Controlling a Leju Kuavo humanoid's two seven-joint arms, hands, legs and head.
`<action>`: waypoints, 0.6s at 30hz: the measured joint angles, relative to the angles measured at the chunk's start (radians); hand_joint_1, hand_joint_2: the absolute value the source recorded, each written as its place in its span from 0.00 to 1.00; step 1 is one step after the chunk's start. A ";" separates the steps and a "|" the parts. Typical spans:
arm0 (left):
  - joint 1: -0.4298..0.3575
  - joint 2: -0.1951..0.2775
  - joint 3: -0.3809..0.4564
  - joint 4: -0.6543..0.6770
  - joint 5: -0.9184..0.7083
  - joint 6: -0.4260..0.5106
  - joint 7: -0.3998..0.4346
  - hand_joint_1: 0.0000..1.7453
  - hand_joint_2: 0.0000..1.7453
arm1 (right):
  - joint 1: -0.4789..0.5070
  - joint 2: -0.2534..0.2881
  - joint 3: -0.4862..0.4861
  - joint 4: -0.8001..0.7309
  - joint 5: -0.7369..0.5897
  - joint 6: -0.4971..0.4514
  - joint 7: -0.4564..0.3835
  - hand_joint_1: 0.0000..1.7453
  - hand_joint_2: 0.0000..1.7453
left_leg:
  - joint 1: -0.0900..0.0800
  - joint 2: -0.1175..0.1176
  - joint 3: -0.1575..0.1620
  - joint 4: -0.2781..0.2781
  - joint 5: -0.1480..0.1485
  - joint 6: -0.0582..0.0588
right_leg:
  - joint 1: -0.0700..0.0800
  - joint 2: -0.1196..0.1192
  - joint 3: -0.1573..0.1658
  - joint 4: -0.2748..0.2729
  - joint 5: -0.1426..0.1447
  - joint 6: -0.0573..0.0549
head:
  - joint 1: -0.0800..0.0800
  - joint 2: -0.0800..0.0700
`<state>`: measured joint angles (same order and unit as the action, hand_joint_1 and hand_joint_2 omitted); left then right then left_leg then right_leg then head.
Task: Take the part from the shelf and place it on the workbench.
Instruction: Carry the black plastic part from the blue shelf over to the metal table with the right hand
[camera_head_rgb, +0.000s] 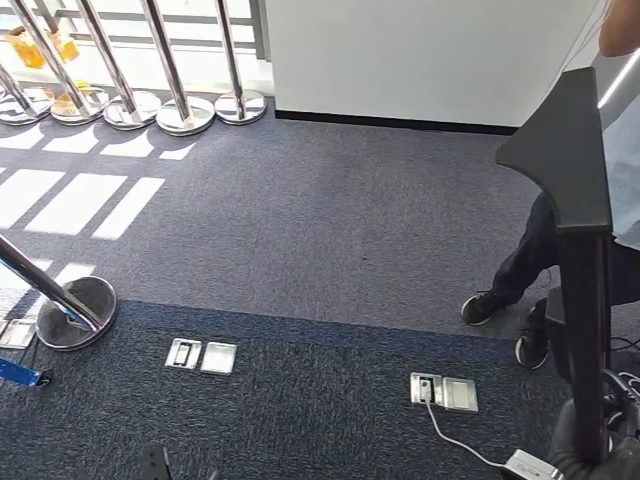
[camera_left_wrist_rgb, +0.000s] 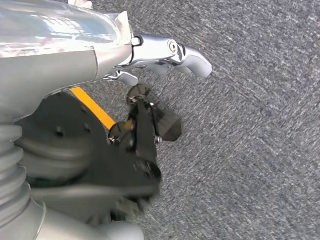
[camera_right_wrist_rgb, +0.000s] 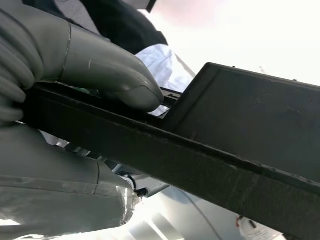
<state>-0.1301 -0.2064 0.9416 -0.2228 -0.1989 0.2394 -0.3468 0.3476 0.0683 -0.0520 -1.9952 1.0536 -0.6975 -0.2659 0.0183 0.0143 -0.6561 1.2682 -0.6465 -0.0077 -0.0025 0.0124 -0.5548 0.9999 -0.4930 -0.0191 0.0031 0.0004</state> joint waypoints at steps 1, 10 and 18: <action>0.001 0.000 0.000 0.000 0.000 0.000 0.000 0.00 1.00 | 0.000 0.000 0.000 0.003 0.000 0.000 0.000 1.00 1.00 | -0.001 -0.002 -0.023 0.038 -0.005 0.001 | 0.001 0.009 0.001 0.000 -0.001 -0.001 | 0.000 0.000; -0.001 0.002 0.001 0.000 0.000 0.000 -0.006 0.00 1.00 | -0.009 -0.001 0.003 0.018 -0.003 0.000 0.002 1.00 1.00 | -0.003 -0.038 0.076 -0.225 0.140 0.024 | 0.000 0.064 0.003 0.020 -0.023 0.030 | 0.002 0.000; 0.005 0.002 0.001 0.000 0.001 -0.010 -0.014 0.00 1.00 | -0.007 -0.002 0.005 0.018 -0.014 0.000 -0.005 1.00 1.00 | 0.002 0.013 0.086 -0.231 0.133 0.040 | -0.010 -0.007 -0.123 0.261 -0.105 0.060 | 0.004 0.000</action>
<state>-0.1250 -0.2042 0.9430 -0.2228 -0.1980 0.2296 -0.3613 0.3404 0.0668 -0.0471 -1.9768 1.0400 -0.6977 -0.2707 0.0205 0.0278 -0.5703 1.0368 -0.5133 0.0324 -0.0123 0.0055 -0.6775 1.2612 -0.5976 0.0411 0.0066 0.0004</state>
